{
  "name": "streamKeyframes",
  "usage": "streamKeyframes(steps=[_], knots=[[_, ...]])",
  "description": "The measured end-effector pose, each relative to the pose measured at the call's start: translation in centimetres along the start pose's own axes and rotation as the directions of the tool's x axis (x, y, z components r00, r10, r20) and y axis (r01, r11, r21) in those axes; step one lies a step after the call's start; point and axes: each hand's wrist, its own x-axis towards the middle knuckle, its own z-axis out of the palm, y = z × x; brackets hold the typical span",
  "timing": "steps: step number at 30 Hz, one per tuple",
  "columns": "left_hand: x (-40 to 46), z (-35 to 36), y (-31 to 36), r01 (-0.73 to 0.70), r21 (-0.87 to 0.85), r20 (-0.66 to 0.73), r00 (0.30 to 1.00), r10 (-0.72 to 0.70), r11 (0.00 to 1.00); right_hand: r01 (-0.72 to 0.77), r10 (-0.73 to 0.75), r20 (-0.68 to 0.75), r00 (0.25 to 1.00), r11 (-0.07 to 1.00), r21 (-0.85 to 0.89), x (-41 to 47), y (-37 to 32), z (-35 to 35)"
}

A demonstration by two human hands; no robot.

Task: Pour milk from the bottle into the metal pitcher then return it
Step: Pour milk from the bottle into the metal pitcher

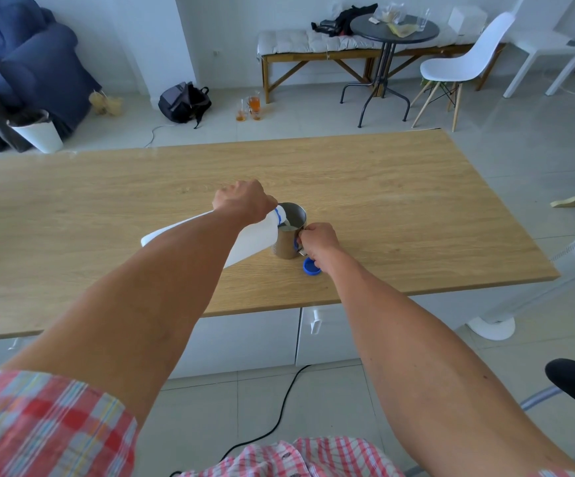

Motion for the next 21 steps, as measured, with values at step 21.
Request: streamKeyframes(steps=[21], knots=[[0.0, -0.12, 0.06, 0.005, -0.005, 0.004, 1.0, -0.005, 1.0, 0.015, -0.015, -0.003, 1.0, 1.0, -0.014, -0.31, -0.07, 0.01]])
